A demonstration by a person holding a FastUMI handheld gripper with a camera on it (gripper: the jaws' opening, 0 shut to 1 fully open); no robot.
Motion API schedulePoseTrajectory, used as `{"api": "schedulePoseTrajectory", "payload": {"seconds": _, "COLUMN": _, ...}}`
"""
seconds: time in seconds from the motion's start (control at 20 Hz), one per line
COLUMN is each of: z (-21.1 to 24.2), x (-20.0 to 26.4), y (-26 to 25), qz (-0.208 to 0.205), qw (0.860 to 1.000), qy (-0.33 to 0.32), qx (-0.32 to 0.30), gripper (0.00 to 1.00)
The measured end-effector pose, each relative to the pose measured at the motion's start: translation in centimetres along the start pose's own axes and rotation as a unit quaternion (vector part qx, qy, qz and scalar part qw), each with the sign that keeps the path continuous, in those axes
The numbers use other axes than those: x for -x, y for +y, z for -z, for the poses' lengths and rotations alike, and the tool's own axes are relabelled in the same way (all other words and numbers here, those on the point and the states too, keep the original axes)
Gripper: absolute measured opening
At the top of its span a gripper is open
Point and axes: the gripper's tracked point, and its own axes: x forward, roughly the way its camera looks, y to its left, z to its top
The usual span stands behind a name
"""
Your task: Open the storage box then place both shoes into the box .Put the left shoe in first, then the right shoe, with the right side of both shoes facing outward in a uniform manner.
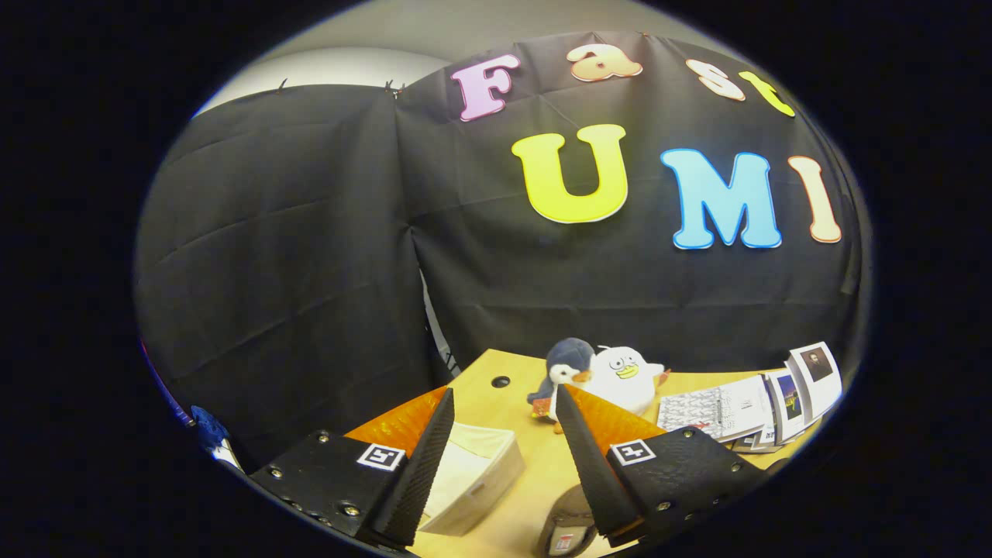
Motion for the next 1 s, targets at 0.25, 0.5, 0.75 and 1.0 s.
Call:
{"api": "schedulePoseTrajectory", "payload": {"seconds": 0.25, "z": 5.2, "x": 0.9, "y": -4.4, "qz": 0.039, "qw": 0.998, "qy": 0.037, "qx": -0.013, "gripper": 0.82}}
{"api": "schedulePoseTrajectory", "payload": {"seconds": 0.5, "z": 13.0, "x": 2.1, "y": -7.6, "qz": 0.064, "qw": 0.992, "qy": 0.096, "qx": -0.049, "gripper": 0.82}}
{"api": "schedulePoseTrajectory", "payload": {"seconds": 0.75, "z": 19.4, "x": 2.7, "y": -10.0, "qz": 0.081, "qw": 0.984, "qy": 0.148, "qx": -0.051, "gripper": 0.82}}
{"api": "schedulePoseTrajectory", "payload": {"seconds": 1.0, "z": 24.1, "x": 2.7, "y": -10.7, "qz": 0.086, "qw": 0.976, "qy": 0.191, "qx": -0.061, "gripper": 0.82}}
